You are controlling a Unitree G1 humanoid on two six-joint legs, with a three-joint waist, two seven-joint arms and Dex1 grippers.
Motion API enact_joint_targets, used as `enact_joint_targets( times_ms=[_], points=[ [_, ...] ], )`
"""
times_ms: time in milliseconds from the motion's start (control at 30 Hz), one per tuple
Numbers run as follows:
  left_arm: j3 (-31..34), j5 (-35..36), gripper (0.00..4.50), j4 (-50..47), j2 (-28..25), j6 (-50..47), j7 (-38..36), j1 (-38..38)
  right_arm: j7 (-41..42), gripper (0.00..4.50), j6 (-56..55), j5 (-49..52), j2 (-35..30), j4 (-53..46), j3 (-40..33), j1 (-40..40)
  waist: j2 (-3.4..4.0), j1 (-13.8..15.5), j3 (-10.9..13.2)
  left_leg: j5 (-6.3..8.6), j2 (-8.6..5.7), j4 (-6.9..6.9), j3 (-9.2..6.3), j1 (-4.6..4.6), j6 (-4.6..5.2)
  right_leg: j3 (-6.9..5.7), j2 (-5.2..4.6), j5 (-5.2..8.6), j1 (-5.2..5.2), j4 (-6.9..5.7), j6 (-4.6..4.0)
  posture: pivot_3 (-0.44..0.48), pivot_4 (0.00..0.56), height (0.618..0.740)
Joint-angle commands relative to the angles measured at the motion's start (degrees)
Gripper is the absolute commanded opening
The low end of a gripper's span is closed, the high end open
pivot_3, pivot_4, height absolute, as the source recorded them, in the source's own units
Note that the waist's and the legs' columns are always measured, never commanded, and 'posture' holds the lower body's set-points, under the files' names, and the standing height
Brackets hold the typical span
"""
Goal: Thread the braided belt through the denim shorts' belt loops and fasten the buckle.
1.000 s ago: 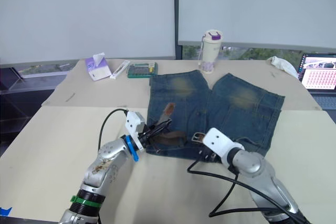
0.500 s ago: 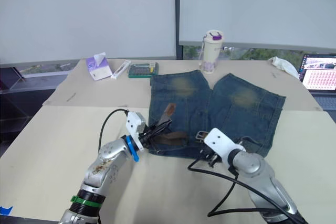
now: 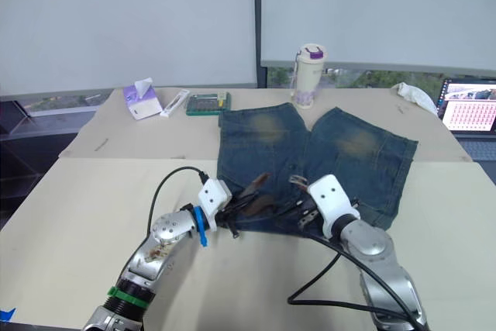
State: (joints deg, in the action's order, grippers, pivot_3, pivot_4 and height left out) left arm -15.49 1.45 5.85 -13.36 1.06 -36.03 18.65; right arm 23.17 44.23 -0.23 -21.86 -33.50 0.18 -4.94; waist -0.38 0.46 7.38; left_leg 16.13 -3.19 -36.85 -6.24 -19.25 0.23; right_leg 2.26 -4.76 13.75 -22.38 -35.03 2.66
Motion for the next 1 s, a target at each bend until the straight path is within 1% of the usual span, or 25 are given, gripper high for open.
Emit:
enact_joint_targets(
  times_ms=[33, 100, 267, 333, 433, 633, 733, 767, 900, 1000],
  points=[
    [-2.4, -5.6, 0.0, 3.4, 1.1, 3.0, 3.5, 3.5, -0.7, 0.05, -2.3, 2.1, 1.4, -3.6, -0.8, -1.2, 0.0, 0.0, 0.0, 0.0, -0.02, 0.0, 0.01, 0.0, 0.0, 0.0, 0.0, 0.0, -0.01, 0.01, 0.0, 0.0, 0.15, 0.74],
    [-3.1, -7.4, 0.0, 5.2, 1.5, 4.4, 4.6, 4.6, -0.8, 0.05, -2.4, 2.4, 1.4, -3.7, -0.5, -1.0, 0.0, 0.0, 0.0, 0.0, -0.05, 0.0, 0.01, -0.01, 0.01, 0.0, -0.01, 0.0, -0.01, 0.01, 0.0, 0.0, 0.15, 0.74],
    [-6.2, -15.0, 0.0, 11.6, 3.0, 8.8, 10.4, 8.8, -1.1, 0.05, -2.7, 3.0, 1.7, -4.0, 0.1, -0.6, 0.0, -0.1, 0.0, 0.0, -0.05, 0.0, 0.03, -0.01, 0.01, 0.0, 0.0, 0.0, -0.04, 0.0, 0.0, 0.0, 0.15, 0.74],
    [-6.7, -16.8, 0.0, 13.4, 3.7, 9.5, 12.2, 9.7, -1.2, 0.05, -2.8, 3.2, 2.0, -4.4, 0.3, -0.6, 0.0, -0.1, 0.0, 0.0, -0.06, 0.0, 0.03, -0.01, 0.01, 0.0, 0.0, 0.0, -0.04, 0.0, 0.0, 0.0, 0.15, 0.74],
    [-6.4, -17.4, 0.0, 15.2, 6.0, 9.9, 14.8, 10.7, -1.3, 0.05, -2.5, 3.0, 2.2, -4.4, 1.6, 0.0, 0.0, -0.3, 0.0, 0.01, -0.05, 0.0, 0.03, -0.01, 0.01, 0.0, 0.01, 0.0, -0.04, -0.01, 0.0, 0.0, 0.15, 0.74],
    [-5.3, -17.5, 0.0, 16.1, 7.8, 10.3, 17.5, 10.9, -1.2, 0.05, -2.4, 3.1, 1.7, -4.6, 2.8, 0.3, 0.0, -0.5, 0.0, 0.0, -0.04, 0.0, 0.03, -0.01, 0.01, 0.0, 0.01, 0.0, -0.05, -0.02, 0.01, 0.0, 0.15, 0.74],
    [-4.3, -14.6, 0.0, 14.3, 10.0, 9.2, 17.1, 10.2, -0.8, 0.05, -2.5, 2.7, 0.8, -4.5, 3.8, 0.9, 0.0, -0.4, 0.0, 0.0, -0.04, 0.0, 0.02, -0.02, 0.01, -0.02, 0.02, 0.0, -0.05, -0.02, 0.01, 0.0, 0.15, 0.74],
    [-4.9, -14.7, 0.0, 13.9, 10.2, 9.7, 16.5, 10.1, -0.8, 0.05, -2.6, 2.7, 0.6, -4.7, 4.2, 0.9, 0.0, -0.5, 0.0, 0.0, -0.04, 0.0, 0.02, -0.02, 0.01, -0.02, 0.02, 0.0, -0.05, -0.02, 0.01, 0.0, 0.15, 0.74],
    [-7.2, -14.9, 0.0, 13.9, 9.8, 10.7, 12.9, 9.5, -0.9, 0.05, -3.0, 2.1, -0.1, -5.0, 5.6, -0.2, 0.0, -0.6, 0.0, 0.0, -0.05, 0.0, 0.02, -0.01, 0.01, -0.02, 0.04, 0.0, -0.05, -0.02, 0.01, 0.0, 0.15, 0.74],
    [-7.4, -15.4, 0.0, 14.5, 9.2, 11.4, 11.8, 10.1, -0.5, 0.05, -4.3, 0.2, -2.3, -4.6, 7.1, -0.9, 0.0, -0.6, 0.0, 0.0, -0.06, 0.0, 0.03, -0.02, 0.01, -0.02, 0.05, 0.0, -0.05, -0.02, 0.01, 0.0, 0.15, 0.74]
  ],
)
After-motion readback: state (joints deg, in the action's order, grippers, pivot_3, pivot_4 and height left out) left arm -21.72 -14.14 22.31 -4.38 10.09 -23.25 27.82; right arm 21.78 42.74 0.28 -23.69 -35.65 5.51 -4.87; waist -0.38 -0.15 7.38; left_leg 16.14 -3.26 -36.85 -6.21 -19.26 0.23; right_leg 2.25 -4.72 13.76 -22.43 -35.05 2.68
